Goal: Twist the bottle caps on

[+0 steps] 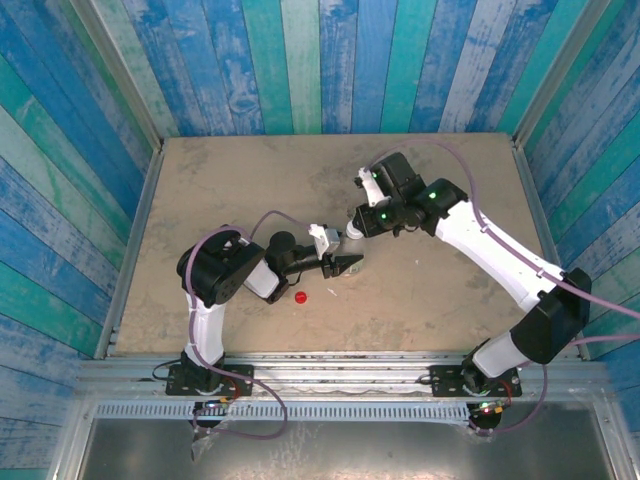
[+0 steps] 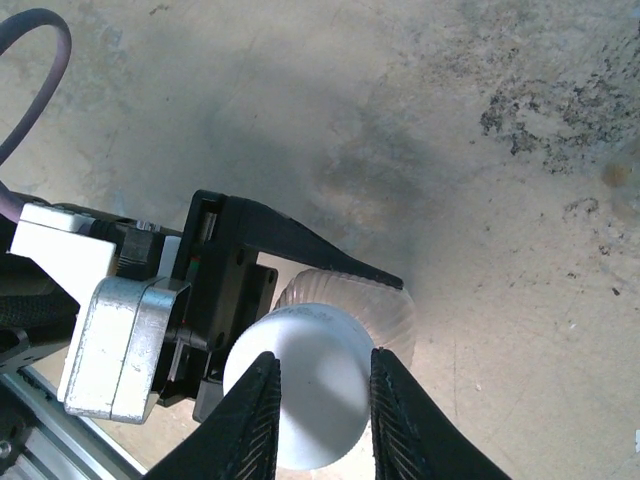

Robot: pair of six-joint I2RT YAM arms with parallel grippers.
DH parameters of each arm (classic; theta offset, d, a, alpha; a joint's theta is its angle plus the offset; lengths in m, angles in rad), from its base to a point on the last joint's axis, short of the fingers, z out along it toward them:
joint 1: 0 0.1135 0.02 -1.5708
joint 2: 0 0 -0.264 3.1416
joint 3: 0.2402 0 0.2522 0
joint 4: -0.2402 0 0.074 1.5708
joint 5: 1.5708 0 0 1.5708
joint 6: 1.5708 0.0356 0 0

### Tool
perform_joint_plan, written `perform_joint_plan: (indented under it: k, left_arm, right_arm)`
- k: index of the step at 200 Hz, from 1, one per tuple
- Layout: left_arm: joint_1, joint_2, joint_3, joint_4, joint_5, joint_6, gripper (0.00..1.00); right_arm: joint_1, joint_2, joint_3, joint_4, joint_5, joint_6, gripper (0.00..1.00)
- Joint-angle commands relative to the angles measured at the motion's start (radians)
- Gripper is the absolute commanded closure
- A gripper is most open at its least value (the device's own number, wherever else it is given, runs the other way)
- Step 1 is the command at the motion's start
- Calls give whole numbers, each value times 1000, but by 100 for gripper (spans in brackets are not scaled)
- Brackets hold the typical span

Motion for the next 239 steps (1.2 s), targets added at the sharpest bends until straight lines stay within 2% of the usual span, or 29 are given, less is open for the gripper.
perform_joint_plan:
  k: [1,39,62,94,112,148,173,201,239]
  left_arm:
    - [-8,22,-17,-99,-1,-24,41]
    - [-7,27,-5,-122,-7,-26,41]
    - [-7,29,-4,-125,-2,-24,41]
    - [-8,28,-8,-123,1,-21,41]
    - [-7,28,-8,-122,3,-20,41]
    - [-8,27,-8,-129,3,-17,41]
    - [-8,27,-7,-131,1,-12,41]
    - [-8,28,-6,-133,-1,-12,41]
    - [-8,29,-4,-130,2,-16,41]
  right_arm:
    - [-3,-15,-53,-67,-36,4,73]
    - [-3,-84,-97,-8,-140,59,73]
    - [-3,-108,-97,8,-139,61,72]
    - [-30,-99,-79,15,-79,51,59]
    - [-50,-65,-50,21,-90,34,57]
    - [-58,17,9,21,-129,-6,59]
    - [-58,37,13,21,-145,-16,65]
    - [-58,2,-43,21,-150,-1,70]
    - [-58,-83,-153,36,-191,47,71]
